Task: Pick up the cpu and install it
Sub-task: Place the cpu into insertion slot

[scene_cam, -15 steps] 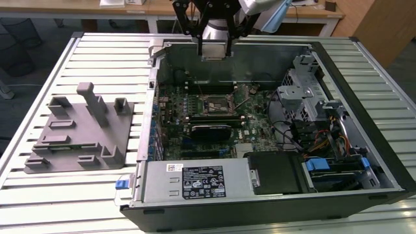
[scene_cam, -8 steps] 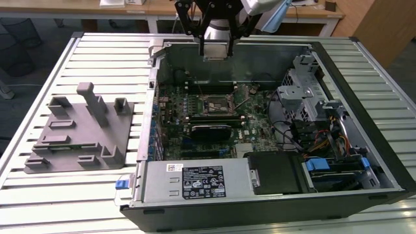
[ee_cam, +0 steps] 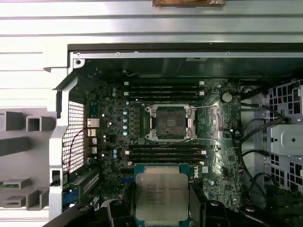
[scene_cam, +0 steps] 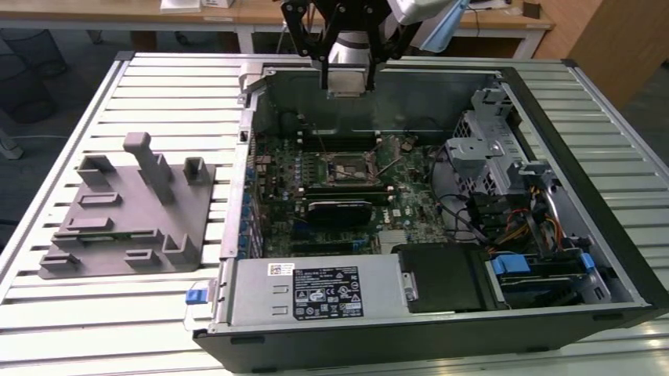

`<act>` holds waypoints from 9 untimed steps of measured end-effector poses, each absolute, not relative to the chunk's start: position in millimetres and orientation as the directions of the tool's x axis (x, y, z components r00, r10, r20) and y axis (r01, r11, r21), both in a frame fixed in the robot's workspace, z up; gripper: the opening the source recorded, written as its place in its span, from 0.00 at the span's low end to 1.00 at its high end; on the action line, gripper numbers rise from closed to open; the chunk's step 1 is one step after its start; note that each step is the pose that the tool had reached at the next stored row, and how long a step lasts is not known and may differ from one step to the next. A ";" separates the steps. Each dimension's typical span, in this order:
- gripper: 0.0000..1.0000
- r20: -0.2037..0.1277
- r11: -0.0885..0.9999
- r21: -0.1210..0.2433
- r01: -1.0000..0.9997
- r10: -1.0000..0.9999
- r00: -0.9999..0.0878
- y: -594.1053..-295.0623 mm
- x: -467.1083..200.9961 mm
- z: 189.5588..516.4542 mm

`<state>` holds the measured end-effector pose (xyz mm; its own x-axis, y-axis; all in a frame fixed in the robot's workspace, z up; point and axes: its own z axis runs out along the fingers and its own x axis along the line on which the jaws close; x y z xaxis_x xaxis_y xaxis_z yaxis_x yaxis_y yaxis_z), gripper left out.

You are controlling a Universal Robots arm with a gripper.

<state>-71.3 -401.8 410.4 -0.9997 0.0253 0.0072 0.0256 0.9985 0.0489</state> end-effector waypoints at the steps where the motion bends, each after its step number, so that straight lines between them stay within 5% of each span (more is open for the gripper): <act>1: 0.54 0.007 0.998 0.049 0.027 0.026 -1.000 -401.8 -71.3 410.4; 9: 0.54 0.007 0.995 0.049 0.082 0.082 -0.997 -401.8 -71.3 409.9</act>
<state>-71.3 -401.8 409.9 -0.9966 0.0819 0.0072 0.0821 0.9954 0.0487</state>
